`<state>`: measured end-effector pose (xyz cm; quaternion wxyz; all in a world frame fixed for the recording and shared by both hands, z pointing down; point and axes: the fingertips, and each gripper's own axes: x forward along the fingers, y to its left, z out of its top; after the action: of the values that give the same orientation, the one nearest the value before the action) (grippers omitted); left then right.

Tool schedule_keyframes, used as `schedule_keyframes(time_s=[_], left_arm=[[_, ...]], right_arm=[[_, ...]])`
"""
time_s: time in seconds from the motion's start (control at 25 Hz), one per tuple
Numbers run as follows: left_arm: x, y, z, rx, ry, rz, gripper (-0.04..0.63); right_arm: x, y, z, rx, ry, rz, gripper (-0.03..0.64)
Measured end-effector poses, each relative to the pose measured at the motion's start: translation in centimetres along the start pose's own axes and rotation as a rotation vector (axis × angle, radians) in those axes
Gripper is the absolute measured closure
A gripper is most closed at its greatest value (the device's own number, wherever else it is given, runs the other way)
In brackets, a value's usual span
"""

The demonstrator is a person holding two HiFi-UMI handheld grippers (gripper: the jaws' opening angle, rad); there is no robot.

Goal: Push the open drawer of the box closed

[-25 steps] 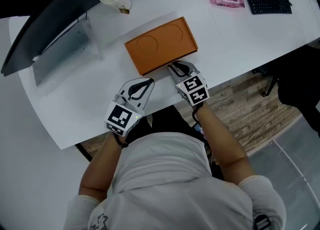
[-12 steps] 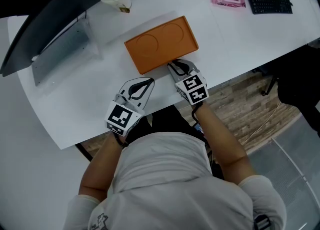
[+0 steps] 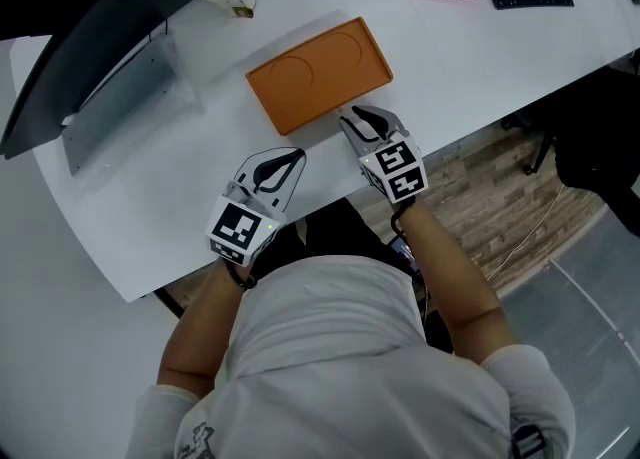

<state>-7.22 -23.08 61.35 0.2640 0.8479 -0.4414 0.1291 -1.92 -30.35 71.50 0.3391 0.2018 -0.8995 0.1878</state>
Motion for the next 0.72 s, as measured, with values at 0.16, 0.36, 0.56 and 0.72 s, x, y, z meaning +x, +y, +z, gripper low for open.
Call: schedule_keyframes(time_s=[0.16, 0.36, 0.56, 0.72], left_arm=[[-1.4, -0.6, 0.8, -0.006, -0.028, -0.021, 0.597], [-3.8, -1.0, 1.6, 0.034, -0.052, -0.034, 0.597], [-7.2, -1.2, 2.8, 0.074, -0.09, -0.028, 0.597], [-10.0, -2.5, 4.1, 0.117, -0.116, -0.042, 0.597]], right_arm=[[-2.6, 0.7, 0.6, 0.002, -0.035, -0.039, 0.502], [-5.8, 2.4, 1.2, 0.014, -0.075, -0.09, 0.502], [-9.4, 4.9, 2.8, -0.005, -0.137, -0.142, 0.503], [-12.6, 7.1, 3.8, -0.025, -0.179, -0.185, 0.536]])
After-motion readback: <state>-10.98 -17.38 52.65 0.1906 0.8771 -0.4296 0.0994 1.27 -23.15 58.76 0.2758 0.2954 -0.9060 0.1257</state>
